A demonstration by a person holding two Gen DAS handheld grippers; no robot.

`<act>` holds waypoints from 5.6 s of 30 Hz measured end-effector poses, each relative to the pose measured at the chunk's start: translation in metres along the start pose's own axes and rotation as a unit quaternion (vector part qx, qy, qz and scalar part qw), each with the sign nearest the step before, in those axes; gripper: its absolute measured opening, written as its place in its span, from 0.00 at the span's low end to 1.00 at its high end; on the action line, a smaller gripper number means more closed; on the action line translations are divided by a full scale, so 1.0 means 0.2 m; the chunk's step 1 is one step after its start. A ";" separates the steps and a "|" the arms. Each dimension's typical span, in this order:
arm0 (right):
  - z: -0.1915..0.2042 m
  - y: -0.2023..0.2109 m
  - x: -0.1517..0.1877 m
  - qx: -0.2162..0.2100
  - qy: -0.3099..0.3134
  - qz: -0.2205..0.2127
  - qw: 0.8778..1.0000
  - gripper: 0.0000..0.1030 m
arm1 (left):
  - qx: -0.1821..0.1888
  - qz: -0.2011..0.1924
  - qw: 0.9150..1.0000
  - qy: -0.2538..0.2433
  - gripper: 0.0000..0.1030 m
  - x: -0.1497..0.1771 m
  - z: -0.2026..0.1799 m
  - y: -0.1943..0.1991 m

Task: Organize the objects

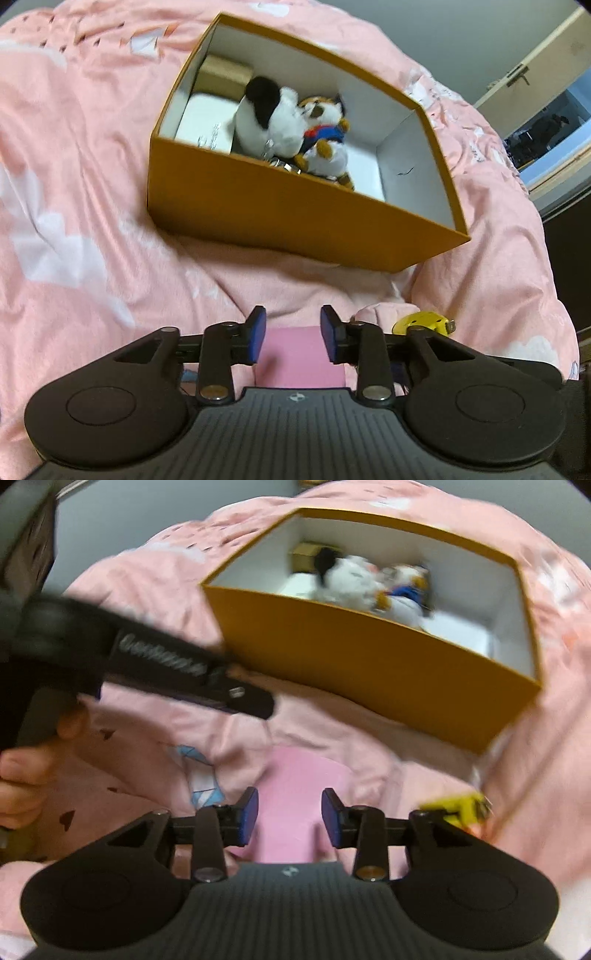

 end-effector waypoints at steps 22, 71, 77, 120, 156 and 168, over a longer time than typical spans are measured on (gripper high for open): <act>-0.08 -0.08 0.09 0.141 0.002 0.030 0.990 0.39 | 0.005 0.097 0.995 -0.015 0.64 0.13 0.00 -0.39; -0.09 0.10 -0.09 -0.096 -0.111 -0.053 0.988 0.14 | 0.017 0.004 1.000 0.002 0.18 0.05 0.11 0.00; -0.28 -0.05 -0.04 -0.147 -0.242 -0.022 0.959 0.15 | 0.014 0.005 1.000 0.009 0.18 0.06 0.13 -0.03; -0.13 0.15 0.03 0.056 -0.079 -0.050 0.994 0.20 | 0.038 -0.022 0.998 -0.034 0.18 0.04 0.03 0.10; -0.54 0.22 -0.78 0.173 -0.077 -0.145 0.971 0.20 | 0.097 -0.080 0.991 -0.051 0.18 -0.79 -0.23 -0.06; -0.70 0.29 -0.81 0.176 -0.115 -0.179 0.961 0.20 | 0.079 -0.006 0.995 -0.067 0.18 -0.95 -0.39 -0.52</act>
Point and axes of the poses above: each gripper's, at about its wrist camera, not at the fingertips, and y roughly against the way its jaws point, z to its left, x to its underside, the point moved 1 cm from there along -y, roughly the way its jaws point, and after that the axes turned 5 degrees about z, right-handed, at the moved point
